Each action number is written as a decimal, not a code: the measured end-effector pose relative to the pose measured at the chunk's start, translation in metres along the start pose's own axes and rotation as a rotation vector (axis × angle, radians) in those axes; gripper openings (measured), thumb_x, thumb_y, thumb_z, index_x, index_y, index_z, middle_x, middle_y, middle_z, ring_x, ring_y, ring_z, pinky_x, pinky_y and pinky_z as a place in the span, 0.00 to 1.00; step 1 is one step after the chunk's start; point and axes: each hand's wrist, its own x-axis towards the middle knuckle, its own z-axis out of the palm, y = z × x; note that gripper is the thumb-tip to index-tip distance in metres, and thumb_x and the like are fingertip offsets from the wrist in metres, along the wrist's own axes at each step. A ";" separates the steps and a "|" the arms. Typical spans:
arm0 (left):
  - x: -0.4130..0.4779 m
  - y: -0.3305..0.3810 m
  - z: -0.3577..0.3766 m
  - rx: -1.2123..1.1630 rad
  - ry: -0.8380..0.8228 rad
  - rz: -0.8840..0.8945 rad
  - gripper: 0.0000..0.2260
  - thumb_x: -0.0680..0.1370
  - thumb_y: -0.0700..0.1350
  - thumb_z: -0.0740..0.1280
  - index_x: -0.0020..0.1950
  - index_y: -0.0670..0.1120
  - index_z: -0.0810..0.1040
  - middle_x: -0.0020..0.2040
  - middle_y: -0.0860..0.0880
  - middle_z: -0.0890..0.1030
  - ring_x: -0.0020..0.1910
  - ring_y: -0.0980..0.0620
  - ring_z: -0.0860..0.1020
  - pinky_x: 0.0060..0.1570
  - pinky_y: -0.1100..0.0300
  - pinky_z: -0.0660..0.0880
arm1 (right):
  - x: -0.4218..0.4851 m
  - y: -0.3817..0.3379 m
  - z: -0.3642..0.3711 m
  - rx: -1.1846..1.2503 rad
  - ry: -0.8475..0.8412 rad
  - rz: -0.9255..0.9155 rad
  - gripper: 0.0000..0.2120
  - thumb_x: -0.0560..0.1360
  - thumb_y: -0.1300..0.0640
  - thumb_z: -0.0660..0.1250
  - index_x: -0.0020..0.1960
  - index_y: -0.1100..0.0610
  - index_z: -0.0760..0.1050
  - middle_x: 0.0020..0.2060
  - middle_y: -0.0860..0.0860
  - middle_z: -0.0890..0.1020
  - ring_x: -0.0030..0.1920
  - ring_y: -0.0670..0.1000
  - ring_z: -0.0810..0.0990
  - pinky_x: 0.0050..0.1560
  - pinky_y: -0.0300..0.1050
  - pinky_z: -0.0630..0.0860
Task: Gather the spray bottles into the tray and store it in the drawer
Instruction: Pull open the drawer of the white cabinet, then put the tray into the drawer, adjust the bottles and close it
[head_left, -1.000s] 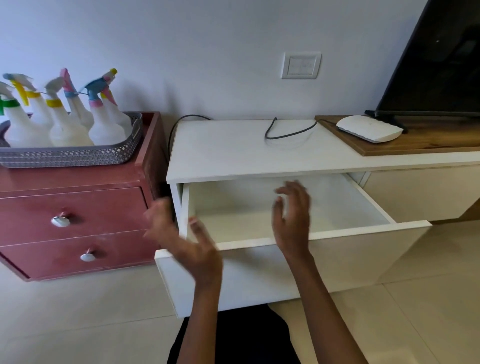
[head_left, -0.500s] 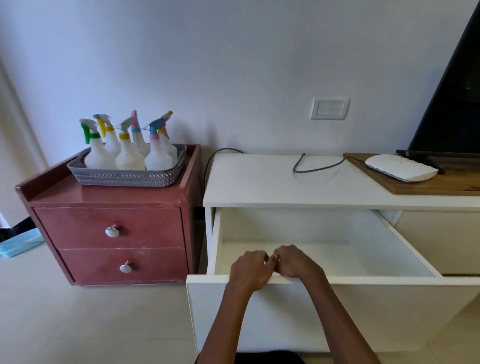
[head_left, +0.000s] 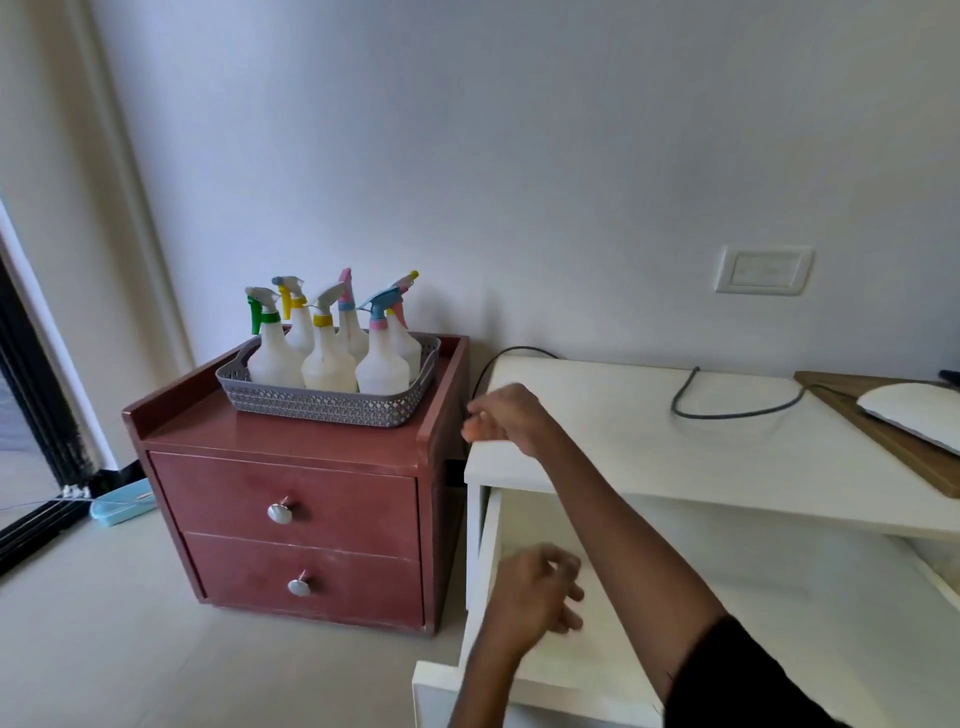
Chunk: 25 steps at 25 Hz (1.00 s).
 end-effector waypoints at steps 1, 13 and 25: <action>0.009 0.012 -0.016 -0.083 0.095 0.022 0.08 0.78 0.41 0.60 0.45 0.43 0.78 0.37 0.44 0.80 0.24 0.53 0.78 0.26 0.64 0.73 | 0.020 -0.014 0.014 0.043 -0.022 -0.004 0.07 0.74 0.67 0.63 0.49 0.72 0.73 0.22 0.57 0.80 0.21 0.50 0.80 0.30 0.41 0.81; 0.164 0.046 -0.268 -0.605 1.288 -0.261 0.27 0.72 0.43 0.66 0.67 0.41 0.58 0.68 0.40 0.60 0.61 0.38 0.69 0.43 0.41 0.79 | 0.191 -0.034 0.087 -0.440 0.108 -0.116 0.18 0.75 0.59 0.62 0.61 0.68 0.72 0.59 0.62 0.79 0.60 0.60 0.78 0.59 0.49 0.75; 0.184 0.033 -0.293 -0.049 1.280 -0.243 0.27 0.72 0.50 0.64 0.68 0.39 0.63 0.65 0.37 0.70 0.61 0.35 0.72 0.58 0.45 0.73 | 0.217 -0.028 0.097 -0.408 0.186 -0.190 0.14 0.74 0.64 0.62 0.58 0.69 0.73 0.57 0.63 0.79 0.58 0.60 0.78 0.50 0.47 0.76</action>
